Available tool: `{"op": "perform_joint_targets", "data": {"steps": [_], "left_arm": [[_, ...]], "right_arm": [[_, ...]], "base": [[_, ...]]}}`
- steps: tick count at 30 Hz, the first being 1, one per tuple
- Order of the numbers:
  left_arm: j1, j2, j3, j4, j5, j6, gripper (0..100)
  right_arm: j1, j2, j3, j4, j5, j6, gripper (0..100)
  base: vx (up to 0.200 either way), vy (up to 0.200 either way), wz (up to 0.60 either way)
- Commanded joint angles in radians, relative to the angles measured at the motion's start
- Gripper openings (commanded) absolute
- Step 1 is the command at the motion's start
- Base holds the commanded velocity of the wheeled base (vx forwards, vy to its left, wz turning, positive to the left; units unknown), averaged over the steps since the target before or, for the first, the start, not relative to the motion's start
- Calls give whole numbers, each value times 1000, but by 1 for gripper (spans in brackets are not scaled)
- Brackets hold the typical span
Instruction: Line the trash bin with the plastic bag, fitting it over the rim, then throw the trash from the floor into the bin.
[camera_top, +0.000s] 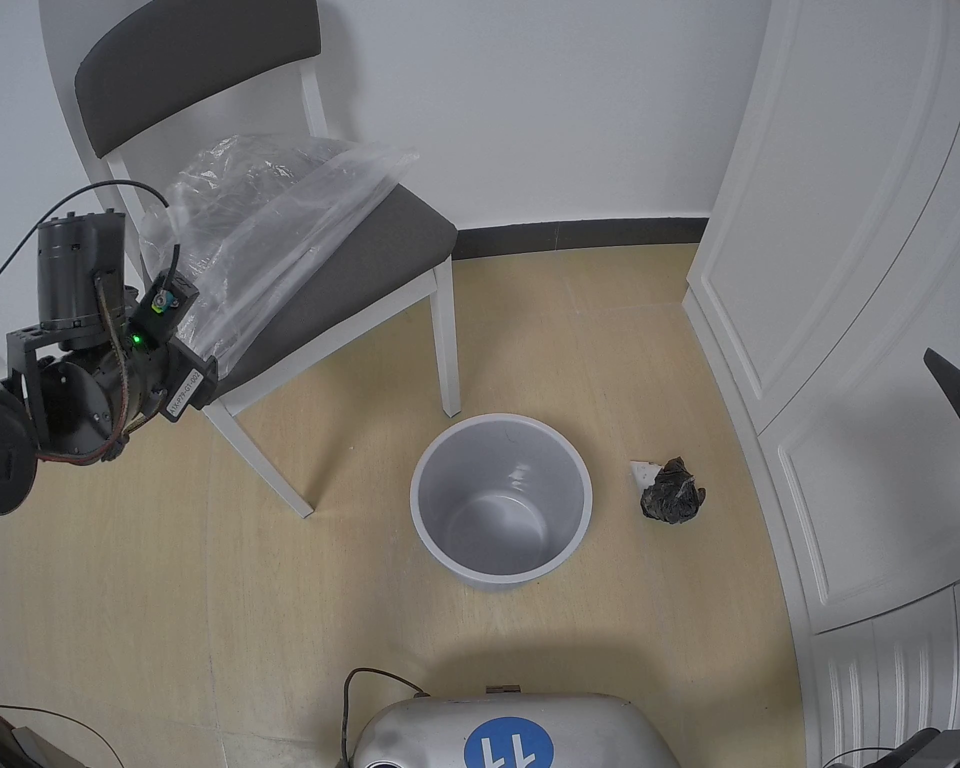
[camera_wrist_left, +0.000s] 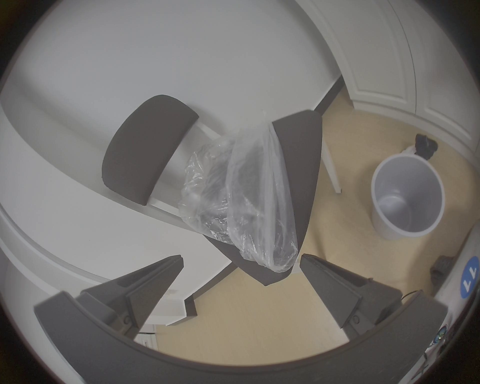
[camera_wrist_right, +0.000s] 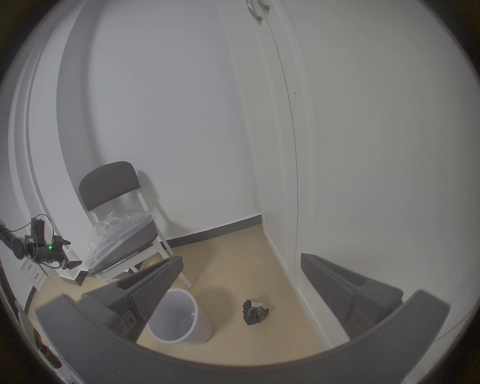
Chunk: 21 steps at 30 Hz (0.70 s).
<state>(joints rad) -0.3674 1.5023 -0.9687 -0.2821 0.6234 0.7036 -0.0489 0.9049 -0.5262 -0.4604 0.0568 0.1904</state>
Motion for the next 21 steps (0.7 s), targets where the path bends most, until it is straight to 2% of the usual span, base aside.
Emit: {"op": "perform_joint_targets", "data": {"steps": [1,7,16,21], "left_arm": [[8,62,-18,-2,15,10,100],[47,124,-61,-19,18,16,100],[90,199,-64,-121,24,45,100],[114,246,-67,-180,41,93,100]], "right_arm": [[-2,-3,11,0,0,-17,100],[-9,3,14,0,0,-23,100],[-23,9,12,0,1,-23,100],[-26,20,11,0,0,-23,100]], "base": [[0,0,0],[0,0,0],[0,0,0],[0,0,0]]}}
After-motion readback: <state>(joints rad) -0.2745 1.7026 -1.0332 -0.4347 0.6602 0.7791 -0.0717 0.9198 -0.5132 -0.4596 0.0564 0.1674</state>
